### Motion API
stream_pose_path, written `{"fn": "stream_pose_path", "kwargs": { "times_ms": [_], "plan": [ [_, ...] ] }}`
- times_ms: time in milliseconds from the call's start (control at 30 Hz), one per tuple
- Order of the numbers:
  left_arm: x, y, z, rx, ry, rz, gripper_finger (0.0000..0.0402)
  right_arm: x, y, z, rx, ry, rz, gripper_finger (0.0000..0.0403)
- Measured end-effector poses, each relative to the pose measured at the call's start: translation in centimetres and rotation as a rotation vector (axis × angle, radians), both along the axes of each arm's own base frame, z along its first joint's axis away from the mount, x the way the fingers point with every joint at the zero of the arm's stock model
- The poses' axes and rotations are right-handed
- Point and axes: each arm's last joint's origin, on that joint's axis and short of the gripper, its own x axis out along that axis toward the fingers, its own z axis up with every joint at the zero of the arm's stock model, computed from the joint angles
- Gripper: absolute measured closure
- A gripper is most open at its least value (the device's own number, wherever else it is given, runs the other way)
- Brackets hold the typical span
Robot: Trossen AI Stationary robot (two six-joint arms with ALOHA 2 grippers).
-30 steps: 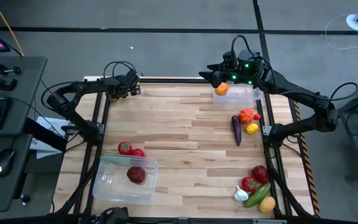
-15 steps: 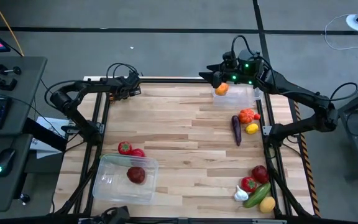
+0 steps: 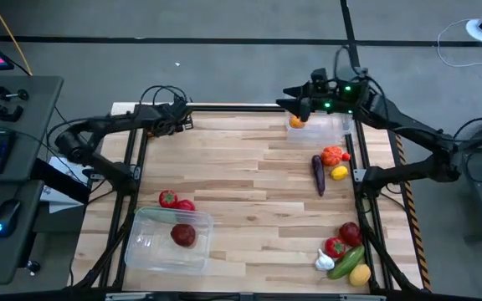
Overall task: Sort produce into baskets
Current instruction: Put the yellow corn into the bottom transparent bin
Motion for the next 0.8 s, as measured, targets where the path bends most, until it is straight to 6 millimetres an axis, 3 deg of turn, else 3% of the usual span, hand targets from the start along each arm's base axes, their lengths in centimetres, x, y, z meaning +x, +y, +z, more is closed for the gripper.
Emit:
{"fn": "stream_pose_path", "kwargs": {
  "times_ms": [267, 467, 600, 800],
  "plan": [
    [3.1, -6.9, 6.0, 0.187, -0.292, -0.325, 0.0281, -3.6, 2.0, 1.6, -0.089, 0.001, 0.023, 0.0025],
    [6.5, -11.9, 8.9, 0.309, -0.589, -0.592, 0.0281, -5.7, 3.1, 2.5, -0.111, -0.023, 0.008, 0.0025],
    [9.1, -13.5, 9.6, 0.347, -0.678, -0.75, 0.0281, -6.1, 3.3, 2.8, -0.101, -0.048, -0.016, 0.0025],
    [14.4, -13.6, 10.9, 0.393, -0.532, -1.088, 0.0281, -5.8, 3.2, 2.6, -0.093, -0.038, -0.015, 0.0025]
  ]
}}
